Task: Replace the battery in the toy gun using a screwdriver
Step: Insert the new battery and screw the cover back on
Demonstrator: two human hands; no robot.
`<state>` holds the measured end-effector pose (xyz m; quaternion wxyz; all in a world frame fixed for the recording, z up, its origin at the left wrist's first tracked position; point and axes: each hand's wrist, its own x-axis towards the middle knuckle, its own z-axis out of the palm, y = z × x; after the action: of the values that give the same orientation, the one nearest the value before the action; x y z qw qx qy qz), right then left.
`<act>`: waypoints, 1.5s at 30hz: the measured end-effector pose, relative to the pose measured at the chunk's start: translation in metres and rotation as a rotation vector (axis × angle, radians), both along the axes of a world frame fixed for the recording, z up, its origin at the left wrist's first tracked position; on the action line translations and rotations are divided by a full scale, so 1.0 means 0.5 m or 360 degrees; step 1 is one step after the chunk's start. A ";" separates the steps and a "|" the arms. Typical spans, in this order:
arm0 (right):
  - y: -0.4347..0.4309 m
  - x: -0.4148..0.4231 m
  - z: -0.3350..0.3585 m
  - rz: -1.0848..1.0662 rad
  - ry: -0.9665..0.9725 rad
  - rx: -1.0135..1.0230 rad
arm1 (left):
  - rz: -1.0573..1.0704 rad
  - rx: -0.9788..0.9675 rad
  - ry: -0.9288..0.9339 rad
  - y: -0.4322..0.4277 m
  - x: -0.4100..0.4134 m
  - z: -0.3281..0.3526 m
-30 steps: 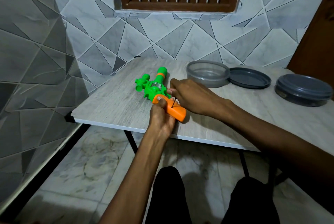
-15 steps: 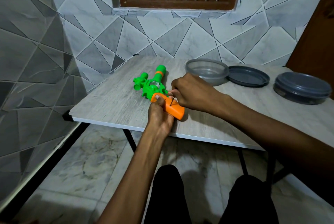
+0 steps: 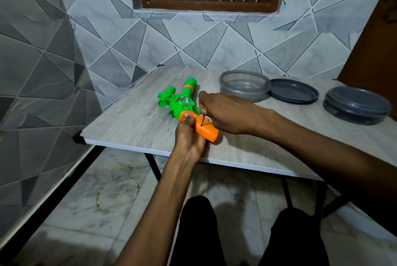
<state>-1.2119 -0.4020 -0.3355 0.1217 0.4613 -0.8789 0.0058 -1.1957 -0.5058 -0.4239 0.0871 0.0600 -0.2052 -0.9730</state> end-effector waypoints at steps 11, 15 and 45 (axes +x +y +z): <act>-0.002 -0.008 -0.018 -0.0326 0.0351 -0.0008 | 0.0048 0.0043 -0.0096 -0.009 -0.018 -0.019; 0.002 -0.003 -0.013 0.0001 0.0035 -0.0015 | 0.0012 0.0025 0.0015 0.000 -0.010 -0.009; -0.015 -0.003 -0.013 -0.0268 0.0174 -0.0118 | 0.0028 0.0050 0.0006 0.000 -0.001 -0.003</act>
<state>-1.2134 -0.4095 -0.3419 0.1863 0.3807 -0.9057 0.0029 -1.1964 -0.5056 -0.4254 0.0951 0.0614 -0.1892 -0.9754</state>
